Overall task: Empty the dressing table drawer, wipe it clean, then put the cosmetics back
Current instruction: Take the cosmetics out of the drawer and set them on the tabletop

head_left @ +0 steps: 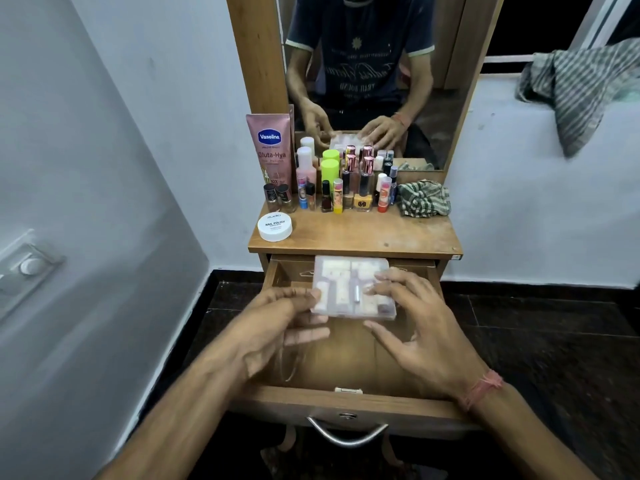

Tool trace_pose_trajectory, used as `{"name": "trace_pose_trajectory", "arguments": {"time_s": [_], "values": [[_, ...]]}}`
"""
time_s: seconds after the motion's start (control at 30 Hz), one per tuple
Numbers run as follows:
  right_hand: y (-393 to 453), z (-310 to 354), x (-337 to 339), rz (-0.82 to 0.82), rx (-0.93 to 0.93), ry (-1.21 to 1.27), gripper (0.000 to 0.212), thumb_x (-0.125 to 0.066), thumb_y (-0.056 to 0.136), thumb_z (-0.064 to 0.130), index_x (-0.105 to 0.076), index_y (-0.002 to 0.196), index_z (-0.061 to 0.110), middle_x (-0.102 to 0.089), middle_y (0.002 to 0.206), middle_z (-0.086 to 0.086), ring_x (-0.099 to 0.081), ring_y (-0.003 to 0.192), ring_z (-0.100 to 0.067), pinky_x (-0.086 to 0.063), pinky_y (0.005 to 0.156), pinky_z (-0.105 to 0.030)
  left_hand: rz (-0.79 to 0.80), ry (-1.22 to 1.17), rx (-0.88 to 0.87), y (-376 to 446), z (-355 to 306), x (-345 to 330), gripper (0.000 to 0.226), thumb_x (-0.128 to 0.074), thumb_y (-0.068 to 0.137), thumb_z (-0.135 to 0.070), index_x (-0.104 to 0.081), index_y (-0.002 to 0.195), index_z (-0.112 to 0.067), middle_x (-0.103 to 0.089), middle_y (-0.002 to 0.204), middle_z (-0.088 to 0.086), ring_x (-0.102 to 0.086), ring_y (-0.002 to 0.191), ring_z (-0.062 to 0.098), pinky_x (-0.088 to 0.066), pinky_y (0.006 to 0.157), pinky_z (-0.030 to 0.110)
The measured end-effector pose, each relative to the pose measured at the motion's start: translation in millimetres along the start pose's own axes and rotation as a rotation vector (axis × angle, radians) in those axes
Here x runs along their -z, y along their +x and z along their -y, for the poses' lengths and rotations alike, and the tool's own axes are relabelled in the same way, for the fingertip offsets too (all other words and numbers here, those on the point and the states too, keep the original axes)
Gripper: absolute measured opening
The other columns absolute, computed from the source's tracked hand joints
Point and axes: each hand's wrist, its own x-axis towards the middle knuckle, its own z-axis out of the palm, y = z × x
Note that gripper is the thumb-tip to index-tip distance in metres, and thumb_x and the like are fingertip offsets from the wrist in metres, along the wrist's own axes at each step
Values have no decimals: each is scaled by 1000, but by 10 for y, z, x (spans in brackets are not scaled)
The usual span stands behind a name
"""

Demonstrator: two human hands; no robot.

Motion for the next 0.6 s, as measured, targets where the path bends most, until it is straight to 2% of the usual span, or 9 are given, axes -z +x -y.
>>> {"name": "trace_pose_trajectory", "arguments": {"time_s": [0.13, 0.23, 0.33, 0.4, 0.5, 0.6], "values": [[278, 52, -64, -73, -5, 50, 31, -83, 94, 25, -71, 122, 26, -57, 138, 15, -59, 130, -3, -51, 107, -20, 1, -45, -64, 87, -272, 16, 18, -72, 105, -7, -78, 118, 4, -83, 115, 23, -79, 88, 21, -71, 74, 34], [508, 31, -112, -128, -59, 51, 27, -83, 93, 21, -72, 118, 26, -60, 129, 17, -61, 118, 0, -42, 98, -1, -4, -98, -79, 227, -416, -77, 12, -74, 105, -7, -78, 110, 3, -84, 113, 21, -79, 89, 23, -71, 72, 35], [664, -28, -148, -146, -82, 17, 26, -81, 95, 18, -72, 118, 26, -62, 124, 15, -61, 113, -2, -38, 93, 3, -50, -166, -56, 377, -503, -141, 15, -75, 104, -6, -74, 114, 4, -82, 113, 23, -78, 90, 24, -71, 67, 35], [714, -62, -157, -143, -66, -49, 26, -79, 96, 20, -71, 120, 26, -62, 124, 14, -61, 114, -5, -40, 94, -3, -61, -204, -50, 445, -520, -152, 18, -76, 104, -7, -73, 117, 5, -81, 108, 21, -79, 87, 24, -70, 64, 33], [754, -83, -181, -132, -45, -208, 27, -74, 100, 24, -66, 126, 28, -60, 128, 11, -58, 115, -12, -48, 97, -24, -96, -274, -58, 499, -472, -166, 22, -81, 100, -7, -74, 118, 3, -84, 103, 21, -83, 81, 23, -69, 62, 32], [805, -58, -209, -143, -72, -315, 28, -71, 101, 27, -64, 129, 29, -61, 131, 8, -57, 115, -18, -52, 100, -37, -141, -388, -68, 503, -374, -204, 19, -76, 103, -1, -72, 121, 4, -84, 105, 23, -85, 82, 25, -70, 65, 32]]}}
